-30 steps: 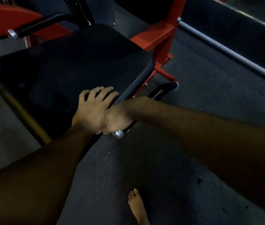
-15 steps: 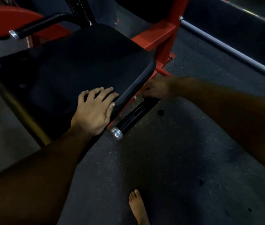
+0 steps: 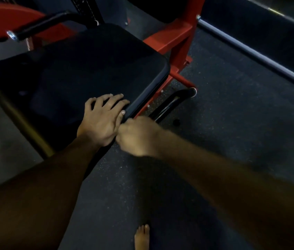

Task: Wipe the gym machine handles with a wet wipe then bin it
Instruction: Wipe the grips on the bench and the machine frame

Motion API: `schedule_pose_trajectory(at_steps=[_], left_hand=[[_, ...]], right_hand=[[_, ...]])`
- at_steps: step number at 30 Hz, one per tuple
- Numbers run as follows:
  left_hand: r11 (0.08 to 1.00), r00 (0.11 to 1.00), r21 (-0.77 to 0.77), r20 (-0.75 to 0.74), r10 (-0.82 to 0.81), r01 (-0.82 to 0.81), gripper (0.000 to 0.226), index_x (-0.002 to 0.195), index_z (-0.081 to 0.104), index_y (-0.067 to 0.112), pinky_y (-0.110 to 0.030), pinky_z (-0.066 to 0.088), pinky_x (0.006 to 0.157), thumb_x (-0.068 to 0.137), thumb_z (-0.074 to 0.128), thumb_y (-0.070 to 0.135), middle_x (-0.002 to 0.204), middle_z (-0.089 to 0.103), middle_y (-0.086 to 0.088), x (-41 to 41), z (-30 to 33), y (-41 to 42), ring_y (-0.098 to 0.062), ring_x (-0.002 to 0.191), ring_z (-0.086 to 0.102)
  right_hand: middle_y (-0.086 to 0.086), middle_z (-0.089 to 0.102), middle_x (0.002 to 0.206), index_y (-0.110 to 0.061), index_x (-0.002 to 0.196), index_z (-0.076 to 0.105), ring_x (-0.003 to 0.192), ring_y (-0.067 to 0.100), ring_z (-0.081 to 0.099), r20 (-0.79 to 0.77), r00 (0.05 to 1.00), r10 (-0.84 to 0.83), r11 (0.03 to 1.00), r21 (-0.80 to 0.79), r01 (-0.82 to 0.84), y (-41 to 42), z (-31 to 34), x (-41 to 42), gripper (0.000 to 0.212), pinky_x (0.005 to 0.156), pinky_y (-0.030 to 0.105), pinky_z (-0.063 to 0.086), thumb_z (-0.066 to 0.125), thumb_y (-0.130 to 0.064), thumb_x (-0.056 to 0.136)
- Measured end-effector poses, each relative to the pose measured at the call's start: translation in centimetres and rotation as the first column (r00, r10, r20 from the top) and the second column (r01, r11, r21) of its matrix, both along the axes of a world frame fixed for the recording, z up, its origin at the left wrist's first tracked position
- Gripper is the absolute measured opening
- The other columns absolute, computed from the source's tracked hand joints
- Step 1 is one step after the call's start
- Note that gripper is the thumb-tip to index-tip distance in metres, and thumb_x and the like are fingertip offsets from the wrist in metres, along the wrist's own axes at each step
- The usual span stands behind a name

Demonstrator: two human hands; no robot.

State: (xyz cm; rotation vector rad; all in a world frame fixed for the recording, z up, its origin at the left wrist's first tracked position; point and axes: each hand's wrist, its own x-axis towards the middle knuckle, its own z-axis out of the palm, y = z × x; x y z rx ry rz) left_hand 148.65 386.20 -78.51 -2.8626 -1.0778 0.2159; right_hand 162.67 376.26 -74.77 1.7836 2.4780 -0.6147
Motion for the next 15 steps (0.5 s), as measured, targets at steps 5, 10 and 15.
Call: schedule_pose_trajectory(at_steps=[5, 10, 15], left_hand=[[1.0, 1.0, -0.005, 0.027, 0.001, -0.001, 0.046, 0.147, 0.044, 0.031, -0.052, 0.032, 0.107, 0.107, 0.023, 0.042, 0.155, 0.044, 0.005, -0.1, -0.1, -0.2, -0.024, 0.14, 0.039], [1.0, 0.997, 0.01, 0.072, 0.002, -0.003, 0.046, 0.147, 0.044, 0.033, -0.049, 0.031, 0.109, 0.108, 0.021, 0.043, 0.155, 0.044, 0.009, -0.2, -0.4, -0.2, -0.021, 0.14, 0.038], [1.0, 0.995, 0.012, 0.101, 0.003, -0.004, 0.045, 0.147, 0.044, 0.033, -0.048, 0.029, 0.109, 0.109, 0.023, 0.042, 0.154, 0.044, 0.01, -0.2, -0.7, -0.3, -0.02, 0.14, 0.039]], right_hand=[[-0.005, 0.063, 0.102, -0.021, 0.113, 0.062, 0.097, 0.013, 0.058, -0.248, 0.968, 0.022, 0.98, 0.198, 0.028, -2.8, -3.2, 1.9, 0.027, 0.111, 0.041, 0.032, 0.039, -0.023, 0.099], [0.002, 0.066, 0.126, -0.02, 0.122, 0.064, 0.128, 0.02, 0.053, -0.232, 0.95, -0.207, 0.907, 0.318, 0.276, -1.8, -6.3, 9.8, 0.033, 0.121, 0.042, 0.008, 0.04, -0.023, 0.1], [0.001, 0.066, 0.129, -0.019, 0.118, 0.067, 0.137, 0.019, 0.048, -0.456, 0.724, -0.517, 0.708, 0.248, 0.662, -1.8, -7.9, 9.6, 0.04, 0.12, 0.051, 0.023, 0.031, -0.032, 0.105]])
